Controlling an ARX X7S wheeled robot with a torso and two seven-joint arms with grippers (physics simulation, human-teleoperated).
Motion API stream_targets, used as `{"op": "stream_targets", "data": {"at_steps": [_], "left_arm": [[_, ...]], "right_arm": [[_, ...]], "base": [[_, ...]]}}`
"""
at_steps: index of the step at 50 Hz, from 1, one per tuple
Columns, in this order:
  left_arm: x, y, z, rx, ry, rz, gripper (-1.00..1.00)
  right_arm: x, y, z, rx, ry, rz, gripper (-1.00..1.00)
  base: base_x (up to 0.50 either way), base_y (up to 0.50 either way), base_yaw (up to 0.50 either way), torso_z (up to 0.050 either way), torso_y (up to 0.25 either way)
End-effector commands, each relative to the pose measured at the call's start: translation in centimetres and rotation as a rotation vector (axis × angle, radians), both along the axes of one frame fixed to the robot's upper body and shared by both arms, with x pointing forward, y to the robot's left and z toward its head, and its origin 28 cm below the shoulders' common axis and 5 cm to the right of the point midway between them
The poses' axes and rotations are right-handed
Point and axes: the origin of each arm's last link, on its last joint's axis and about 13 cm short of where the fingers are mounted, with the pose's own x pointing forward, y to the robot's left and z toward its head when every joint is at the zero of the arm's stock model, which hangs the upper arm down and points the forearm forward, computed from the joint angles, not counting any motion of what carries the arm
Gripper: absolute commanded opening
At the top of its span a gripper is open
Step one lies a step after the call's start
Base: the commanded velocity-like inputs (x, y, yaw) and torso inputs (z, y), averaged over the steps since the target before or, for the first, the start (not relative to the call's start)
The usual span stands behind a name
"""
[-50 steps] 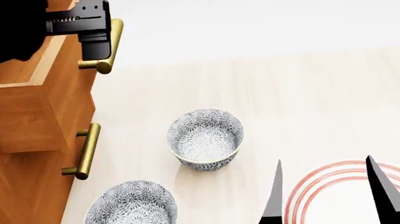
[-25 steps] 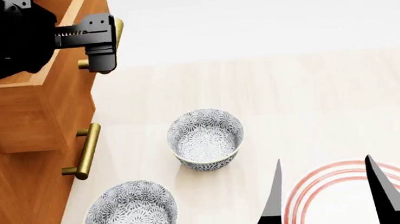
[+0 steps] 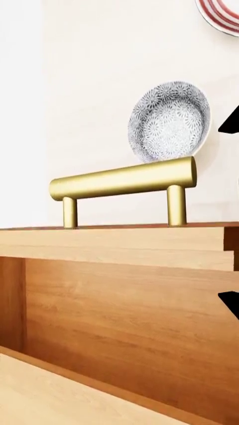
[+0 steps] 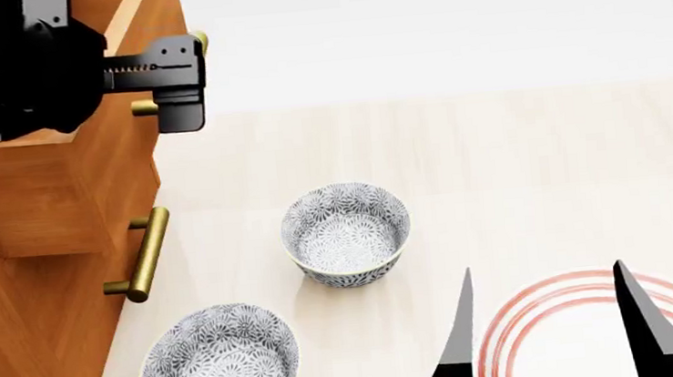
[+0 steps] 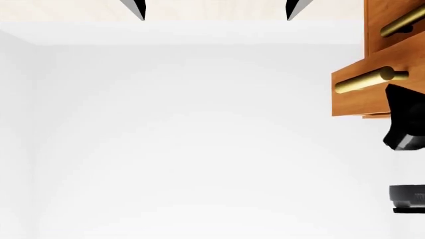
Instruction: Open the top drawer of the cabinet.
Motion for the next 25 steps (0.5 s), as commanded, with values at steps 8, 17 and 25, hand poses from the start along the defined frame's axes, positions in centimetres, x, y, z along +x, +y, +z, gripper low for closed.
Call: {"op": "stream_targets", "data": {"at_steps": [8,17,25], "left_arm": [[-1.2,-2.3,0.3,-0.093,0.049,-0.183,1.00],[-1.6,-2.8,0.3,-0.099,0.050,-0.205,1.00],[-1.9,-3.3,0.5,-0.108,0.047,-0.233,1.00]], "right_arm": [[-0.3,0.0,0.3,0.004,-0.033,0.001,1.00],[-0.3,0.0,0.3,0.004,-0.033,0.001,1.00],[-0.3,-0.1,0.2,0.005,-0.033,0.001,1.00]], "base": [[0.00,0.00,0.00,0.000,0.000],[0.00,0.00,0.00,0.000,0.002],[0.00,0.00,0.00,0.000,0.001]]}}
